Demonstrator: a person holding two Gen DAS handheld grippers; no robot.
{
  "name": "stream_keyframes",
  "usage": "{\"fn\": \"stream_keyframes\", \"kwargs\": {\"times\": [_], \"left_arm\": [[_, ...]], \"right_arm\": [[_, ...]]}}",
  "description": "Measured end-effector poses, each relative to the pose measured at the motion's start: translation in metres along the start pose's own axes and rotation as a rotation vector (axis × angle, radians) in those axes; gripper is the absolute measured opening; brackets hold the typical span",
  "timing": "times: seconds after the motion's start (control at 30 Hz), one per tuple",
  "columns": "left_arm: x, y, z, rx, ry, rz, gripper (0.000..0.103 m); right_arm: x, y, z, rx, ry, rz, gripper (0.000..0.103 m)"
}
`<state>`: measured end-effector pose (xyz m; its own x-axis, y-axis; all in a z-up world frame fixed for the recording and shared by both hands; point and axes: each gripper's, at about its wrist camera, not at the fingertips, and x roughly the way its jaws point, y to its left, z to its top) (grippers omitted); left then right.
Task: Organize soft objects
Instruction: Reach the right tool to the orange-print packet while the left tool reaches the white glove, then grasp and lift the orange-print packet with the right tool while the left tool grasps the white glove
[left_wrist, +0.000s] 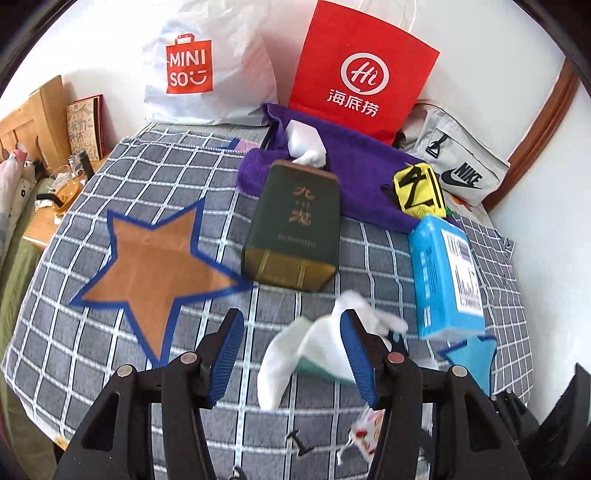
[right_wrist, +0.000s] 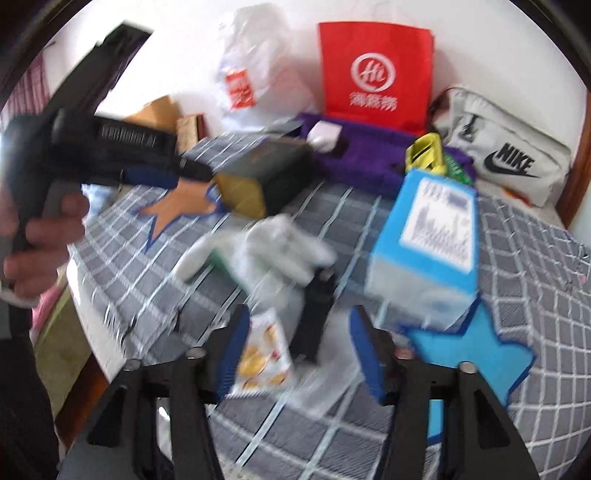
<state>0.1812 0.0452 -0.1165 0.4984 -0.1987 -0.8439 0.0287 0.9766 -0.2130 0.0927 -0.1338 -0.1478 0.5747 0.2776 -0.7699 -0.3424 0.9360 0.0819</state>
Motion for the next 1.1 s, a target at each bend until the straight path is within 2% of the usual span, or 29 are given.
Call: {"fn": "stream_keyframes", "kwargs": {"times": [0.07,0.3,0.47,0.53,0.6,0.63,0.67,0.77,0.97,1.1], "left_arm": [[-0.001,0.002,-0.007,0.004,0.003,-0.003,0.052],[0.001,0.011,-0.027,-0.007,0.008,-0.034,0.052],[0.009,0.018,-0.035,-0.021,0.025,-0.037,0.052],[0.011,0.02,-0.037,-0.024,0.029,-0.035,0.052],[0.014,0.022,-0.037,-0.025,0.033,-0.027,0.052],[0.016,0.023,-0.038,-0.026,0.035,-0.024,0.052],[0.018,0.023,-0.038,-0.029,0.039,-0.021,0.052],[0.024,0.024,-0.04,-0.037,0.051,-0.022,0.052],[0.035,0.014,-0.04,-0.033,0.061,-0.049,0.052],[0.043,0.005,-0.037,-0.024,0.059,-0.079,0.052]], "right_arm": [[0.003,0.008,-0.009,-0.021,-0.007,0.002,0.072],[0.018,0.022,-0.025,-0.029,0.011,0.071,0.081],[0.034,0.033,-0.029,-0.078,0.041,0.042,0.081],[0.041,0.036,-0.03,-0.106,0.051,0.004,0.081],[0.045,0.04,-0.031,-0.136,0.037,-0.046,0.073],[0.043,0.039,-0.031,-0.138,0.013,-0.06,0.059],[0.042,0.038,-0.031,-0.135,0.009,-0.06,0.057],[0.034,0.031,-0.029,-0.106,-0.014,-0.031,0.055],[0.007,0.013,-0.027,-0.049,-0.08,-0.034,0.055],[-0.003,-0.01,-0.032,0.03,-0.094,-0.095,0.055]]}}
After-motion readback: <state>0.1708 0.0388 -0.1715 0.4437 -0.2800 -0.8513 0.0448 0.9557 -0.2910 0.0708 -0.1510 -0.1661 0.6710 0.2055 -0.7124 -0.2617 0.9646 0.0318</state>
